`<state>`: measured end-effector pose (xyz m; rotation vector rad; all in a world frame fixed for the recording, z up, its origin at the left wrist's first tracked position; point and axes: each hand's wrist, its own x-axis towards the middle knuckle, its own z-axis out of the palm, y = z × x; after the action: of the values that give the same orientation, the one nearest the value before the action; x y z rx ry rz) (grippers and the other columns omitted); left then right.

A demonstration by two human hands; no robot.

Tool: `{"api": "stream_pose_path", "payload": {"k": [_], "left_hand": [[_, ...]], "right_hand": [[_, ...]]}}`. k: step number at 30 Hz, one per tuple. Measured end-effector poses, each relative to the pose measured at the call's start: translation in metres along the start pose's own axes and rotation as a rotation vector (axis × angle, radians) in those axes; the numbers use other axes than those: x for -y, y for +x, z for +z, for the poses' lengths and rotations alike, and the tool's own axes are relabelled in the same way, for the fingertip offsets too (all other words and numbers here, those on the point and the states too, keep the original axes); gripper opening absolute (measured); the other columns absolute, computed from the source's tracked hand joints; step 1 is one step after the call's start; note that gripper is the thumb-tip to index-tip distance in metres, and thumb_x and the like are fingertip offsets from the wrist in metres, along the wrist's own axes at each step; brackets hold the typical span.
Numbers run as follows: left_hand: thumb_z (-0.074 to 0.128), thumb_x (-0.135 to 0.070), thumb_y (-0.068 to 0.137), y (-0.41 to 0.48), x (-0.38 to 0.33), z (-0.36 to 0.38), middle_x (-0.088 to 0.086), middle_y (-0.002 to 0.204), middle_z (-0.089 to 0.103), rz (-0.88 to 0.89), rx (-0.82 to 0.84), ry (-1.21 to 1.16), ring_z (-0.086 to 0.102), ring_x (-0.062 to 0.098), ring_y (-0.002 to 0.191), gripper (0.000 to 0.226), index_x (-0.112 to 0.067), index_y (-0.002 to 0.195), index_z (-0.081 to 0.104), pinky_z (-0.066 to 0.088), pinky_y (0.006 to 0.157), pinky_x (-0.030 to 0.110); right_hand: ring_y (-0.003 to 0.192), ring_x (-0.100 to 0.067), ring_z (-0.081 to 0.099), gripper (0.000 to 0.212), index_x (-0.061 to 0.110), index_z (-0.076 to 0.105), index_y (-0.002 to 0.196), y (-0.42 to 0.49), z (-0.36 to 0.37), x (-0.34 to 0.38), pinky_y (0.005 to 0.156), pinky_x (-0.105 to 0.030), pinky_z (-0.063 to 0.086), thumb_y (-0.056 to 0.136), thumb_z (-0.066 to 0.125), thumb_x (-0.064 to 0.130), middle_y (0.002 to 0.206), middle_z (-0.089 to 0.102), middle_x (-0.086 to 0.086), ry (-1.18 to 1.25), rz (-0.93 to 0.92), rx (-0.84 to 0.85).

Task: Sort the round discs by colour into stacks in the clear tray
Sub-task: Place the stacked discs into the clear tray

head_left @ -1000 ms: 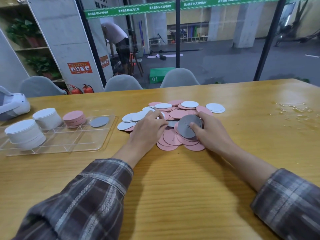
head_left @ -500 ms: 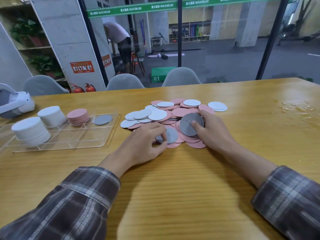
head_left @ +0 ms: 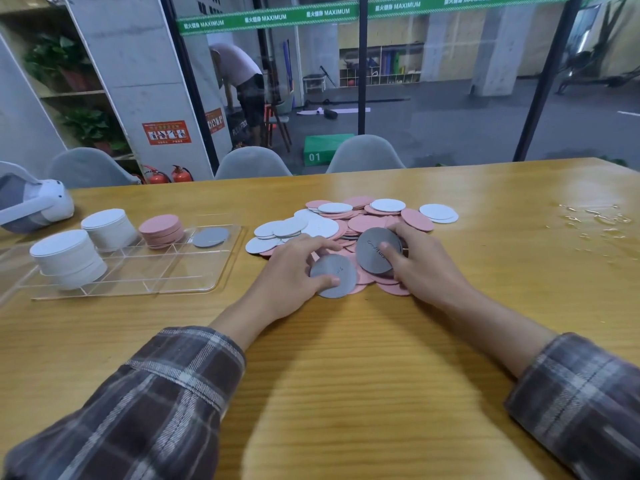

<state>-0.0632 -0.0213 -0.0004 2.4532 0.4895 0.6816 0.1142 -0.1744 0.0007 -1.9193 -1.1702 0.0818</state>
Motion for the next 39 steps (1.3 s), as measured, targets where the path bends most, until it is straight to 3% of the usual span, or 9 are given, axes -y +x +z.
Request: {"api": "stream_pose_path", "payload": {"k": [3, 7, 12, 16, 19, 23, 27, 35, 39], "left_hand": [[0.082, -0.016, 0.087, 0.001, -0.001, 0.001, -0.004, 0.086, 0.068, -0.05, -0.064, -0.126, 0.058, 0.005, 0.069, 0.022, -0.029, 0.105, 0.077, 0.045, 0.066, 0.012], [0.078, -0.012, 0.091, 0.001, -0.01, 0.004, 0.01, 0.08, 0.072, -0.174, -0.124, -0.356, 0.073, 0.018, 0.063, 0.007, -0.015, 0.094, 0.073, 0.051, 0.053, 0.018], [0.077, -0.008, 0.091, -0.002, -0.019, 0.01, 0.014, 0.072, 0.075, -0.274, -0.143, -0.505, 0.078, 0.027, 0.067, 0.012, -0.001, 0.095, 0.067, 0.065, 0.065, 0.036], [0.078, -0.011, 0.091, -0.004, -0.02, 0.012, 0.008, 0.07, 0.077, -0.275, -0.142, -0.441, 0.077, 0.022, 0.065, 0.013, -0.004, 0.09, 0.068, 0.063, 0.064, 0.031], [0.082, -0.021, 0.086, -0.003, -0.017, 0.011, -0.006, 0.076, 0.076, -0.169, -0.213, -0.194, 0.071, 0.004, 0.066, 0.011, -0.017, 0.087, 0.072, 0.055, 0.065, 0.018], [0.08, -0.017, 0.088, -0.004, -0.016, 0.009, -0.012, 0.087, 0.074, -0.077, -0.203, -0.157, 0.068, 0.003, 0.078, 0.019, -0.023, 0.107, 0.08, 0.05, 0.07, 0.011], [0.075, -0.007, 0.092, -0.007, -0.019, 0.01, -0.018, 0.084, 0.075, -0.03, -0.169, -0.186, 0.072, -0.002, 0.079, 0.025, -0.02, 0.113, 0.08, 0.055, 0.077, 0.013], [0.073, -0.002, 0.093, -0.012, -0.014, 0.011, -0.005, 0.085, 0.079, -0.098, -0.167, -0.331, 0.078, 0.01, 0.077, 0.018, -0.011, 0.105, 0.081, 0.062, 0.073, 0.026], [0.075, -0.005, 0.093, -0.016, -0.01, -0.001, 0.004, 0.083, 0.079, -0.189, -0.186, -0.342, 0.078, 0.014, 0.072, 0.012, -0.009, 0.103, 0.08, 0.06, 0.065, 0.023]], "right_hand": [[0.069, -0.013, 0.058, 0.007, 0.024, 0.057, 0.1, -0.001, 0.001, 0.003, 0.062, -0.027, 0.039, 0.104, 0.052, 0.021, 0.08, 0.059, 0.014, 0.02, -0.02, 0.029], [0.05, -0.01, 0.057, 0.016, 0.013, 0.059, 0.103, -0.005, 0.004, 0.011, 0.049, -0.028, 0.049, 0.107, 0.045, 0.018, 0.067, 0.057, 0.003, 0.128, 0.024, 0.089], [0.05, -0.009, 0.052, 0.023, 0.009, 0.059, 0.103, -0.007, 0.007, 0.015, 0.052, -0.033, 0.048, 0.108, 0.044, 0.025, 0.059, 0.055, 0.004, 0.17, -0.005, 0.121], [0.068, -0.004, 0.057, 0.015, 0.015, 0.062, 0.112, -0.011, 0.008, 0.017, 0.065, -0.028, 0.045, 0.103, 0.056, 0.026, 0.075, 0.06, 0.016, 0.023, -0.126, 0.143], [0.086, -0.018, 0.06, 0.015, 0.012, 0.057, 0.113, -0.01, 0.008, 0.017, 0.078, -0.038, 0.047, 0.104, 0.052, 0.023, 0.093, 0.067, 0.002, -0.041, -0.154, 0.156], [0.094, -0.028, 0.059, 0.014, 0.01, 0.05, 0.114, -0.01, 0.007, 0.017, 0.085, -0.049, 0.047, 0.106, 0.047, 0.021, 0.103, 0.065, -0.006, -0.127, -0.213, 0.201], [0.103, -0.023, 0.061, 0.024, 0.015, 0.05, 0.127, -0.012, 0.008, 0.016, 0.089, -0.042, 0.048, 0.105, 0.052, 0.023, 0.116, 0.067, -0.003, -0.109, -0.209, 0.183], [0.09, -0.022, 0.055, 0.013, 0.012, 0.052, 0.116, -0.012, 0.013, 0.016, 0.073, -0.034, 0.034, 0.106, 0.046, 0.017, 0.1, 0.062, 0.0, -0.141, -0.2, 0.218], [0.085, -0.014, 0.059, 0.007, 0.016, 0.062, 0.101, -0.008, 0.015, 0.019, 0.076, -0.032, 0.045, 0.102, 0.057, 0.02, 0.094, 0.067, 0.004, -0.077, -0.204, 0.159]]}}
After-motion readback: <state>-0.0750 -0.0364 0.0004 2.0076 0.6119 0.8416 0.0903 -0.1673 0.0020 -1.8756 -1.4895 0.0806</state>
